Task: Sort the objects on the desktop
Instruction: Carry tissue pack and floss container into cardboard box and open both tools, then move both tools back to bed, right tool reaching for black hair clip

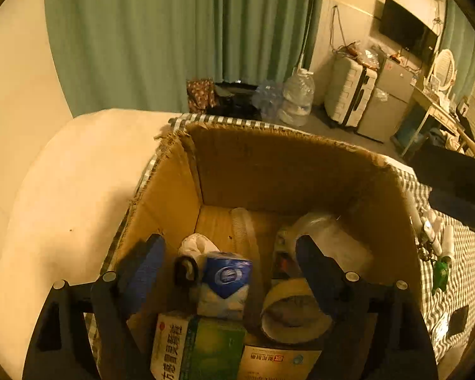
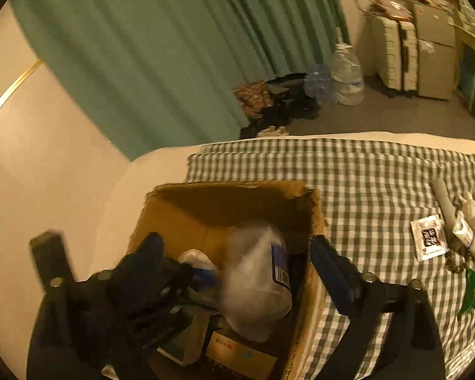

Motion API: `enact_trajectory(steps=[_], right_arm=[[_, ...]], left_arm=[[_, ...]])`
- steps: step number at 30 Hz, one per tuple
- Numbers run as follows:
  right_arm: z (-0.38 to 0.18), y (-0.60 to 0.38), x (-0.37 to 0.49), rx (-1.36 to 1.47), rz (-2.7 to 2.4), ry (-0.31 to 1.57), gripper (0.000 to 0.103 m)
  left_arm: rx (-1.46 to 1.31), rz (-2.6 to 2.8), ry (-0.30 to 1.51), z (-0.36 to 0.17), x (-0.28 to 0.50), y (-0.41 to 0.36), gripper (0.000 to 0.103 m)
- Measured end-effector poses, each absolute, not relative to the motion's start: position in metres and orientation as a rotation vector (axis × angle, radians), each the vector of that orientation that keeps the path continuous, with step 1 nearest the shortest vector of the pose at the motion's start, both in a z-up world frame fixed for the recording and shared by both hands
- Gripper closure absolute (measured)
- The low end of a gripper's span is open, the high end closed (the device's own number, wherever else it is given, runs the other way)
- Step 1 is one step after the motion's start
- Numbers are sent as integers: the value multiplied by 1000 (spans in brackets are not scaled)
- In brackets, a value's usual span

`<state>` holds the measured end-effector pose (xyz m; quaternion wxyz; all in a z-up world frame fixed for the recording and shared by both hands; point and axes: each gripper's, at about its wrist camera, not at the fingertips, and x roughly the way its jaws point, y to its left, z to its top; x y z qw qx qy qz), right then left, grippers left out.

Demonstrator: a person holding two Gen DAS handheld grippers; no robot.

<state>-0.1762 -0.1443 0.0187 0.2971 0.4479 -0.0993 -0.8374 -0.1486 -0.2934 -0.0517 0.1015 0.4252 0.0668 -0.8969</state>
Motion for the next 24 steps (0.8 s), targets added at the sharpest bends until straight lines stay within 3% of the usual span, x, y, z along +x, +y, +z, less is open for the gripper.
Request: enact_trajectory(steps=[11, 18, 24], right_arm=[[45, -44, -129, 1151, -2430, -208, 9], [76, 64, -95, 1088, -2608, -177, 9], [58, 143, -81, 1196, -2664, -100, 9]], left_arm=[[1233, -2675, 207, -16, -95, -236, 8], [1108, -2782, 237, 31, -70, -155, 2], [1002, -2780, 241, 26, -54, -76, 0]])
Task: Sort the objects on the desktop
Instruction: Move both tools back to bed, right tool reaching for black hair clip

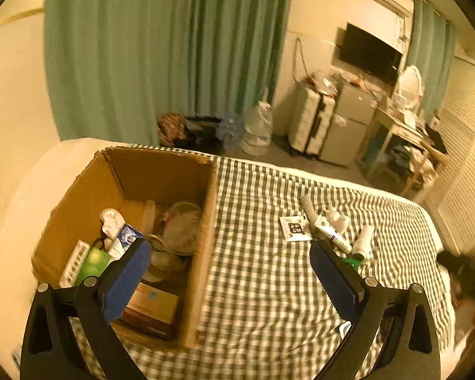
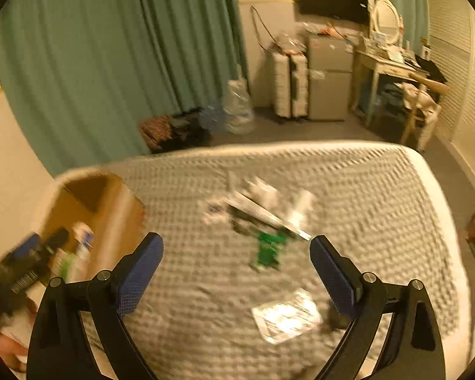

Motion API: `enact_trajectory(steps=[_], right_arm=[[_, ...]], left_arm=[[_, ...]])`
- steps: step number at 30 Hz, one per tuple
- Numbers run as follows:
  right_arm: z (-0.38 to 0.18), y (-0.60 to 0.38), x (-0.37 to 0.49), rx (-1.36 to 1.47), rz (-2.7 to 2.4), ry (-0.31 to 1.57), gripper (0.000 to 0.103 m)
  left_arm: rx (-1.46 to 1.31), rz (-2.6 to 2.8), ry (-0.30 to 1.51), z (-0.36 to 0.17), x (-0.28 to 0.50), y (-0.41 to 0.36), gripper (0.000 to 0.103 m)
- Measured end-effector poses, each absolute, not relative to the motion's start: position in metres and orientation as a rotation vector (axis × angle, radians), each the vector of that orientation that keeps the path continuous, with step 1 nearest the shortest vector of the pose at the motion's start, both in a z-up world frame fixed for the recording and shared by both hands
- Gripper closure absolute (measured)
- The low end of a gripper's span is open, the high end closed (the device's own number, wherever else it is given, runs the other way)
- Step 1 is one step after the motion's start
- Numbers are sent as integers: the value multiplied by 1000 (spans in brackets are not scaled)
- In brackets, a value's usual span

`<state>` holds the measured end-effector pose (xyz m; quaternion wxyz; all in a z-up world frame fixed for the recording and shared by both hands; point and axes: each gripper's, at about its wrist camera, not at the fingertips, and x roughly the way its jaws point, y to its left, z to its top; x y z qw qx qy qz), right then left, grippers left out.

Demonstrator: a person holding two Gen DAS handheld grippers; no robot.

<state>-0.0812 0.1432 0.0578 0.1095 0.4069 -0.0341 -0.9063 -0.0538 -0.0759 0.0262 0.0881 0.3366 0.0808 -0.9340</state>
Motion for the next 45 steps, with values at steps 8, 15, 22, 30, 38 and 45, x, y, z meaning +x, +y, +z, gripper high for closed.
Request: enact_trajectory(steps=[8, 15, 22, 30, 38, 45], right_arm=[[-37, 222, -76, 1490, -2643, -59, 9], [-84, 262, -90, 1670, -2608, -184, 9], [-130, 278, -107, 1819, -2516, -283, 9], [-154, 288, -122, 1918, -2467, -362, 9], [-181, 291, -137, 2029, -2355, -431, 11], [-191, 284, -144, 2083, -2340, -341, 39]], left_arm=[[1118, -2927, 191, -50, -39, 27, 0], [1423, -2969, 34, -115, -56, 86, 0], [1629, -3042, -233, -163, -71, 132, 0], [1782, -3103, -390, -192, -94, 159, 0], [1786, -3140, -616, -202, -86, 181, 0], [1832, -3119, -564, -201, -93, 180, 8]])
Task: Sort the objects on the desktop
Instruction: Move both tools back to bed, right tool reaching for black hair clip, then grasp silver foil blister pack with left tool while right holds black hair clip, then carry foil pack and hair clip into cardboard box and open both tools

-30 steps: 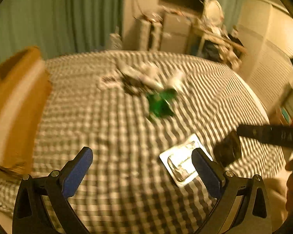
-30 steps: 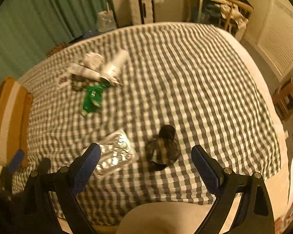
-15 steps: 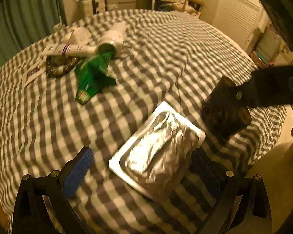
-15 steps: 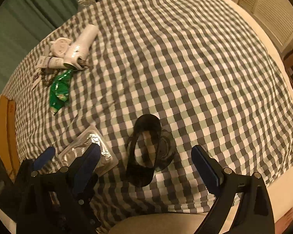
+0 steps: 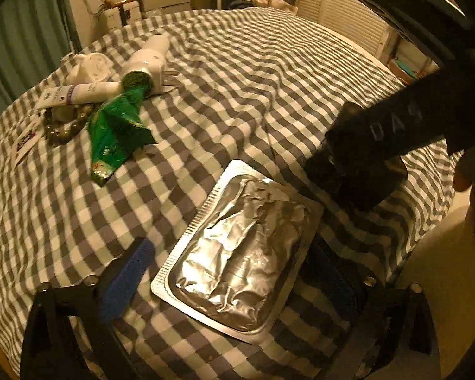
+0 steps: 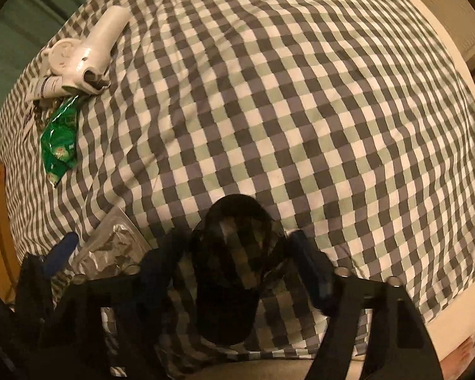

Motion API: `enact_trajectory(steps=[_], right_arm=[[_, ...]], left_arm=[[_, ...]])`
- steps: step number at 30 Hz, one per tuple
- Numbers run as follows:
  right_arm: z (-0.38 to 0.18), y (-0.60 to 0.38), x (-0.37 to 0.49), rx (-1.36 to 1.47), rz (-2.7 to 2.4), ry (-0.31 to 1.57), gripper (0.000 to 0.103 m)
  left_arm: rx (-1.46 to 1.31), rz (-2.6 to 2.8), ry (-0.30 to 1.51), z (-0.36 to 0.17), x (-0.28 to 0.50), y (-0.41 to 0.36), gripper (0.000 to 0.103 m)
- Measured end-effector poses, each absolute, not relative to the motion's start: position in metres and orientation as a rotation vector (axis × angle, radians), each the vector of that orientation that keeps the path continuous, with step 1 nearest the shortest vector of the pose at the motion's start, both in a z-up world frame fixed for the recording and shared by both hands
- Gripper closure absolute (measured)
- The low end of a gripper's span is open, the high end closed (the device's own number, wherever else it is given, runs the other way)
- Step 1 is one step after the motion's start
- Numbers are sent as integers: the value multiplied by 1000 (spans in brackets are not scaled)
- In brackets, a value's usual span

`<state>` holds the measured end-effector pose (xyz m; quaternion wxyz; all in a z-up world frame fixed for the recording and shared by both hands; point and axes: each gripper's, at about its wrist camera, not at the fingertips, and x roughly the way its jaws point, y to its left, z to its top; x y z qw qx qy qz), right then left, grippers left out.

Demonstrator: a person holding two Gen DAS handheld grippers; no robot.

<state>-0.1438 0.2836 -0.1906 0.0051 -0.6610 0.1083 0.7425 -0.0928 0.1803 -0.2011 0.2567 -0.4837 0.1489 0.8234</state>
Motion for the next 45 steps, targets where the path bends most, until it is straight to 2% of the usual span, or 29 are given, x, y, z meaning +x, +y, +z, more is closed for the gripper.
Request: enact_trajectory(steps=[2, 5, 18, 25, 28, 32, 45], right_arm=[[-190, 283, -142, -2066, 2341, 358, 39], [-187, 286, -140, -2045, 2355, 425, 40], [-168, 266, -131, -2017, 2410, 481, 40], [-131, 316, -130, -1886, 2536, 552, 40], [-101, 318, -118, -1748, 2661, 471, 40], [-71, 315, -111, -1698, 2740, 495, 40], [-3, 238, -61, -1514, 2975, 278, 40]], left_arm=[[-1315, 2265, 399, -198, -92, 177, 22], [-1341, 2279, 337, -192, -92, 166, 29], [-1385, 2323, 307, -178, -83, 147, 30], [-1352, 2424, 182, -151, -87, 127, 30], [-1334, 2454, 115, -136, -82, 115, 30], [-1306, 2496, 80, -115, -75, 104, 30], [-1223, 2698, -57, -43, -53, 34, 30]])
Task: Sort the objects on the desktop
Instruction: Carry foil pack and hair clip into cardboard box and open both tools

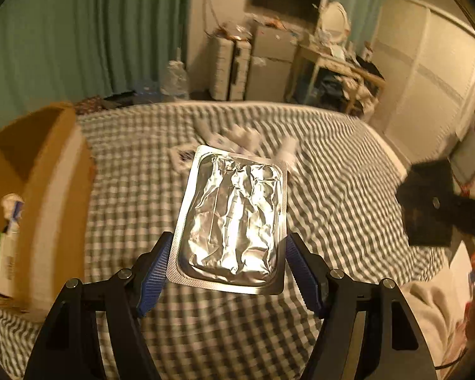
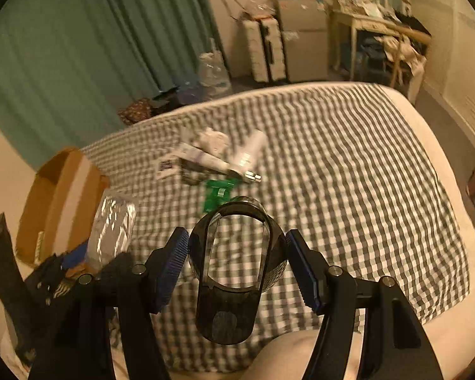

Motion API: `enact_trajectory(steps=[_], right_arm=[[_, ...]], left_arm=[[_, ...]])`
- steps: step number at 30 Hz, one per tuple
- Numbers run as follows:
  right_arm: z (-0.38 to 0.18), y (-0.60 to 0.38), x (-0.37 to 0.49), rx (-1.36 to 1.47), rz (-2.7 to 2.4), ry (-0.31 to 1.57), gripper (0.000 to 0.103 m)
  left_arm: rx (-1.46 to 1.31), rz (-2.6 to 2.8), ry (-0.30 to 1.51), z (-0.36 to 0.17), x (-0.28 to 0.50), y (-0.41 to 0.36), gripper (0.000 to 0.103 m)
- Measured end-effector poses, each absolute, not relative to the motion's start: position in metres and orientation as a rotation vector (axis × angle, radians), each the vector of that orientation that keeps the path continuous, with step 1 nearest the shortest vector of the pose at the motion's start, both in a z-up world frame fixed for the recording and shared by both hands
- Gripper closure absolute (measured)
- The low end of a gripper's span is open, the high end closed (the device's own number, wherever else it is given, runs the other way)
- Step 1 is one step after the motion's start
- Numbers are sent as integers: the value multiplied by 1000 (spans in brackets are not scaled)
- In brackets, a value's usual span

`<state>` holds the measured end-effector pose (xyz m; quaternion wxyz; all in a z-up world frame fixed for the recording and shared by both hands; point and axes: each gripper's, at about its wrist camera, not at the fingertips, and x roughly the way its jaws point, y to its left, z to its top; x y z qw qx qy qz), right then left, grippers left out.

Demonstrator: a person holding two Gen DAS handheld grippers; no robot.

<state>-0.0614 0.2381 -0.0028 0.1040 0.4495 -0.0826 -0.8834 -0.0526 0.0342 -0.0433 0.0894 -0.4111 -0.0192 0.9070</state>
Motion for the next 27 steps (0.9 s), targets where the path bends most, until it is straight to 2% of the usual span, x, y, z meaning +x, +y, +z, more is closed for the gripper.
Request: enact_trajectory(steps=[8, 13, 21, 27], right_arm=[[41, 196, -31, 1207, -2544, -191, 40], [64, 161, -28, 1148, -2491, -176, 40], [87, 68, -43, 1080, -2324, -106, 40], [82, -3, -52, 1067, -2205, -53, 40]], left_arm=[[-1066, 2818, -131, 35, -40, -25, 30], [-1011, 2887, -130, 65, -33, -63, 30], [-1048, 2992, -177, 79, -30, -144, 30], [-1153, 3010, -233, 49, -21, -192, 30]])
